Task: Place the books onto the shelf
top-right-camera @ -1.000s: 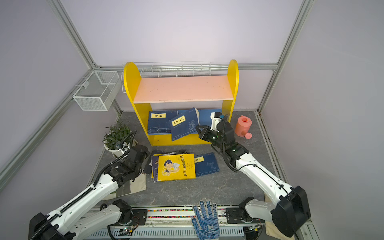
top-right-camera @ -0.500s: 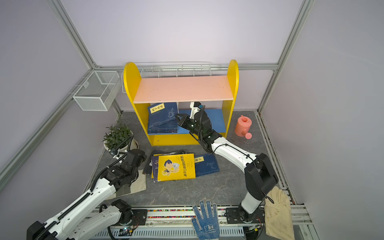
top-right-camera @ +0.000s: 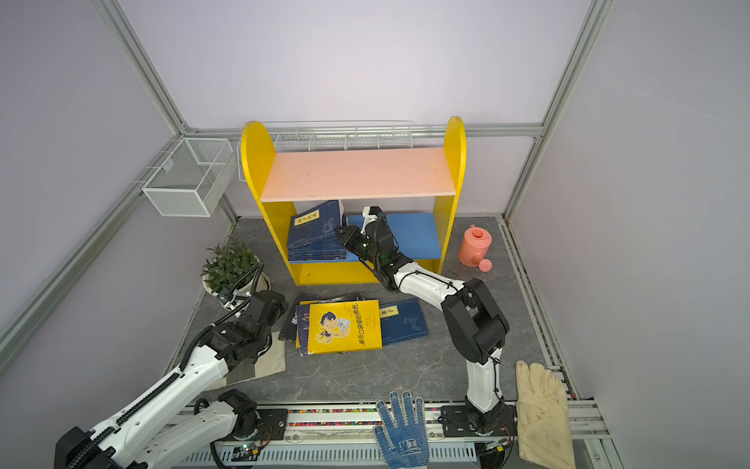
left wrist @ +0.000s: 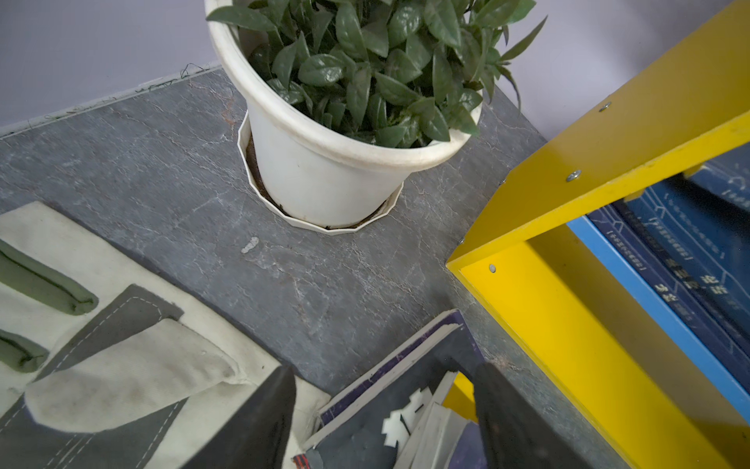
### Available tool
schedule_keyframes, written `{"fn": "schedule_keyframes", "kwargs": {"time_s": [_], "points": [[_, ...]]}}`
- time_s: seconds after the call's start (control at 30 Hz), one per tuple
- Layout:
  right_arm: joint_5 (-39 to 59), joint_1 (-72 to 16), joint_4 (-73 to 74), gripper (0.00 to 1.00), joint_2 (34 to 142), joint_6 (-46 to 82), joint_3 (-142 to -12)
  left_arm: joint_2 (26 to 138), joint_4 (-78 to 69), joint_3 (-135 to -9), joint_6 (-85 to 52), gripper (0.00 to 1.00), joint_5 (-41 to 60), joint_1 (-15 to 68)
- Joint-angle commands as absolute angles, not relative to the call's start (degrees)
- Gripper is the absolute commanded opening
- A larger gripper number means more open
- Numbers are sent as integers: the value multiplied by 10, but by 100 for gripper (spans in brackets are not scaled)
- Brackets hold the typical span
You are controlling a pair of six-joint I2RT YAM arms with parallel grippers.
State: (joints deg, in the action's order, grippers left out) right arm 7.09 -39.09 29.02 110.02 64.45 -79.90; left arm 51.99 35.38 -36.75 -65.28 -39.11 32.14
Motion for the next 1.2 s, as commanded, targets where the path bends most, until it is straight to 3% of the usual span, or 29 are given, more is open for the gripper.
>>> {"fn": "schedule_keyframes", "kwargs": {"time_s": [0.0, 0.63, 1.17], "points": [[107, -397, 330, 8, 1094, 685, -801, 517, 356, -369, -647, 71, -396, 317], [135, -408, 228, 7, 1095, 667, -809, 509, 335, -359, -635, 71, -382, 317], [164, -409, 24, 28, 1146, 603, -943, 506, 330, -359, -637, 72, -376, 318]]}}
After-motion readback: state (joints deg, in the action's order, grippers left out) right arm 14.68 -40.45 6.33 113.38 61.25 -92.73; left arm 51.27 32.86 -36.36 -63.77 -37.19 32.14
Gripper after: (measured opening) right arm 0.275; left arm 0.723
